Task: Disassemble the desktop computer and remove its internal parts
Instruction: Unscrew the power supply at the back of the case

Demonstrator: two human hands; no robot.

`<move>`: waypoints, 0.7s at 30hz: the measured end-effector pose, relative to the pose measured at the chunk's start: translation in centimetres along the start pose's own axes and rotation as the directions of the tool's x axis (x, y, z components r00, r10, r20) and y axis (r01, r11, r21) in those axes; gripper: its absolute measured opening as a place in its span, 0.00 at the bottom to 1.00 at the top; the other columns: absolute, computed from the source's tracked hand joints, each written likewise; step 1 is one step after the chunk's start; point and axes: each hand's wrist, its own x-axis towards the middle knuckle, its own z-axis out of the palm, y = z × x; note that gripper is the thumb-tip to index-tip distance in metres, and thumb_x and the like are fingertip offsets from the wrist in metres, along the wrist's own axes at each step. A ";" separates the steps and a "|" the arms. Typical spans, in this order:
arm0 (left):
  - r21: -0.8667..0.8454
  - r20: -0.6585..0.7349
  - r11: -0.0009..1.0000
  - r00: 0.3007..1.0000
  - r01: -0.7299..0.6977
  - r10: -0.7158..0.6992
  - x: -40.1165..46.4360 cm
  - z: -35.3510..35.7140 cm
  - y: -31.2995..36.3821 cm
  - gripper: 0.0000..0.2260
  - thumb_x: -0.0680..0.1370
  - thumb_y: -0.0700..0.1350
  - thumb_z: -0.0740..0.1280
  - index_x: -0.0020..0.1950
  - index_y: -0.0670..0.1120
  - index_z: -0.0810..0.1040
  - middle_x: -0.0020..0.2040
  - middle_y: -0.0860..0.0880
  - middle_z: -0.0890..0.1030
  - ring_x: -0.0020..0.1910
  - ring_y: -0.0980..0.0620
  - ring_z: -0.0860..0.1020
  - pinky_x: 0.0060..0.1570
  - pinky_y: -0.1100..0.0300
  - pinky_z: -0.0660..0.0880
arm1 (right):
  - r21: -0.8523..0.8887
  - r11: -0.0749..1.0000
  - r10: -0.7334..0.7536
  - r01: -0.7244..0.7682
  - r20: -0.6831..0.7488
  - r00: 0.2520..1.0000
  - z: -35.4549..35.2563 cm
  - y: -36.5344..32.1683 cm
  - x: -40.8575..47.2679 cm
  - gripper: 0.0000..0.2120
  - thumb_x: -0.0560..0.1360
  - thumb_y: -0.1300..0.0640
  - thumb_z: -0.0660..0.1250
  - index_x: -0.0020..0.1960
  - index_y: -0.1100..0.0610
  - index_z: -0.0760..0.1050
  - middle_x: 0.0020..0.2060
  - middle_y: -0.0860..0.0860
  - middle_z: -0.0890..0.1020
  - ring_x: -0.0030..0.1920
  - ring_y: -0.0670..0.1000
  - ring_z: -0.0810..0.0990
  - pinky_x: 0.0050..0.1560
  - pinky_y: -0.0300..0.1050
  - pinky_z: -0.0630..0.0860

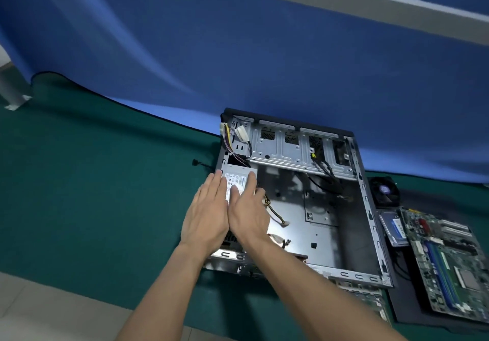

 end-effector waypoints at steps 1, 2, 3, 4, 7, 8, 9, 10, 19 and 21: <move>-0.006 0.000 1.000 1.000 -0.002 0.002 0.1 0.0 0.0 0.23 0.82 0.43 0.49 0.77 0.44 0.49 0.78 0.51 0.46 0.76 0.56 0.44 0.69 0.67 0.38 | -0.053 0.998 -0.018 0.018 0.004 1.000 0.2 0.2 0.2 0.27 0.81 0.43 0.46 0.76 0.50 0.44 0.65 0.59 0.67 0.55 0.61 0.76 0.54 0.54 0.72; -0.014 -0.001 1.000 1.000 -0.002 0.002 0.2 0.0 0.0 0.23 0.82 0.43 0.49 0.77 0.44 0.50 0.78 0.51 0.47 0.76 0.56 0.45 0.69 0.67 0.39 | -0.111 0.993 -0.046 0.047 0.012 0.999 0.3 0.4 0.4 0.27 0.81 0.43 0.45 0.77 0.50 0.43 0.65 0.60 0.67 0.57 0.61 0.75 0.59 0.56 0.70; -0.021 -0.001 1.000 1.000 0.000 0.000 0.3 0.0 0.0 0.23 0.82 0.44 0.49 0.77 0.43 0.50 0.78 0.50 0.48 0.76 0.56 0.45 0.69 0.67 0.39 | -0.158 0.985 -0.069 0.072 0.023 0.997 0.3 0.7 0.5 0.28 0.81 0.42 0.44 0.77 0.51 0.41 0.65 0.60 0.67 0.58 0.61 0.74 0.62 0.58 0.66; -0.020 0.004 1.000 1.000 0.005 -0.005 0.3 -0.1 0.0 0.23 0.82 0.44 0.49 0.77 0.43 0.50 0.78 0.50 0.47 0.76 0.56 0.45 0.70 0.67 0.39 | -0.185 0.979 -0.082 0.087 0.033 0.996 0.3 0.9 0.6 0.28 0.81 0.42 0.43 0.77 0.51 0.40 0.65 0.60 0.67 0.60 0.60 0.74 0.64 0.59 0.64; 0.063 0.052 0.998 0.998 0.018 -0.022 0.2 0.0 0.2 0.25 0.82 0.50 0.48 0.77 0.43 0.47 0.78 0.48 0.44 0.76 0.54 0.43 0.71 0.63 0.40 | -0.206 0.973 -0.097 0.101 0.029 0.995 0.0 1.9 0.7 0.28 0.80 0.41 0.42 0.77 0.49 0.40 0.66 0.60 0.68 0.59 0.59 0.74 0.62 0.59 0.63; 0.095 0.067 0.995 0.998 0.014 -0.020 0.1 0.0 0.2 0.26 0.82 0.52 0.47 0.77 0.42 0.45 0.78 0.48 0.43 0.76 0.53 0.43 0.71 0.62 0.40 | -0.208 0.973 -0.102 0.105 0.024 0.994 -0.1 2.3 0.7 0.28 0.80 0.41 0.41 0.77 0.49 0.40 0.65 0.60 0.69 0.59 0.60 0.74 0.61 0.59 0.64; 0.111 0.078 0.994 0.997 0.009 -0.018 0.2 0.0 0.2 0.27 0.82 0.53 0.46 0.77 0.42 0.45 0.78 0.48 0.42 0.76 0.53 0.42 0.71 0.62 0.39 | -0.210 0.972 -0.106 0.108 0.021 0.994 -0.2 2.6 0.7 0.27 0.80 0.41 0.41 0.76 0.48 0.40 0.65 0.60 0.71 0.59 0.60 0.74 0.60 0.59 0.65; 0.109 0.085 0.994 0.996 0.009 -0.019 0.2 -0.1 0.2 0.27 0.82 0.53 0.46 0.77 0.42 0.44 0.78 0.48 0.41 0.76 0.53 0.42 0.71 0.62 0.39 | -0.211 0.972 -0.105 0.107 0.019 0.994 -0.1 2.8 0.7 0.27 0.80 0.41 0.41 0.76 0.47 0.40 0.64 0.60 0.71 0.59 0.61 0.74 0.58 0.58 0.66; -0.005 0.057 0.998 0.996 0.068 -0.067 0.1 -0.4 0.2 0.23 0.82 0.44 0.49 0.77 0.45 0.48 0.78 0.50 0.44 0.76 0.53 0.49 0.72 0.60 0.49 | -0.170 0.982 -0.071 0.079 0.053 0.996 -0.6 2.5 0.9 0.25 0.80 0.42 0.39 0.75 0.43 0.37 0.57 0.58 0.78 0.51 0.59 0.79 0.43 0.50 0.67; -0.009 0.068 0.997 0.994 0.082 -0.081 0.1 -0.3 0.2 0.24 0.82 0.42 0.51 0.77 0.46 0.48 0.78 0.52 0.43 0.75 0.53 0.51 0.71 0.60 0.52 | -0.156 0.986 -0.048 0.054 0.047 0.998 0.1 1.6 1.0 0.25 0.80 0.43 0.40 0.75 0.43 0.38 0.53 0.59 0.79 0.47 0.58 0.79 0.41 0.49 0.66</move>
